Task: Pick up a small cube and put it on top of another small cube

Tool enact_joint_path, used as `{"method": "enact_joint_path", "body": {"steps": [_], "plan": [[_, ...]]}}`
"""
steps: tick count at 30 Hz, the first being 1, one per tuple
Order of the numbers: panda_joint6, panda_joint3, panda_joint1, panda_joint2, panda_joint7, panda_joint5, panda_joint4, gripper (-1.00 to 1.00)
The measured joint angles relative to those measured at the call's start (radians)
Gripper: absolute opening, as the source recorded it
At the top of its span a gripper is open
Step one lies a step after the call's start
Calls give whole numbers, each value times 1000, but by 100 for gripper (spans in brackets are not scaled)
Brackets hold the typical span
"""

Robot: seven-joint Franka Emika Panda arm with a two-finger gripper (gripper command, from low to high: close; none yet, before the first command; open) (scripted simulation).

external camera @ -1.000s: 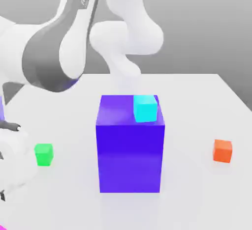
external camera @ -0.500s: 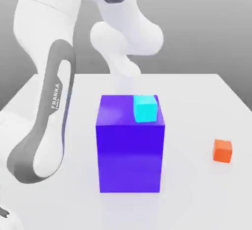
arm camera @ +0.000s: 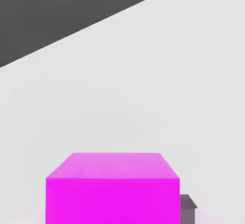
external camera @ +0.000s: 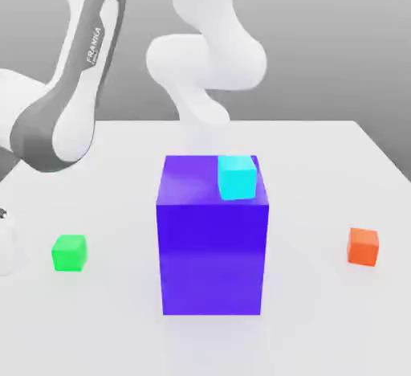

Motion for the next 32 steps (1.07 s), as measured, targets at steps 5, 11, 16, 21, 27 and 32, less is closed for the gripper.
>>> {"method": "enact_joint_path", "body": {"steps": [5,11,16,21,27,32], "plan": [[29,-49,-58,-163,-39,-104,-182,-100],[82,-92,-81,-326,-160,-122,-408,-100],[126,-137,-20,-306,-265,-13,-449,-100],[181,-155,34,-229,-367,129,-442,-100],[261,-134,55,-132,-483,293,-439,-100],[337,-98,37,-58,-548,385,-443,100]]}}
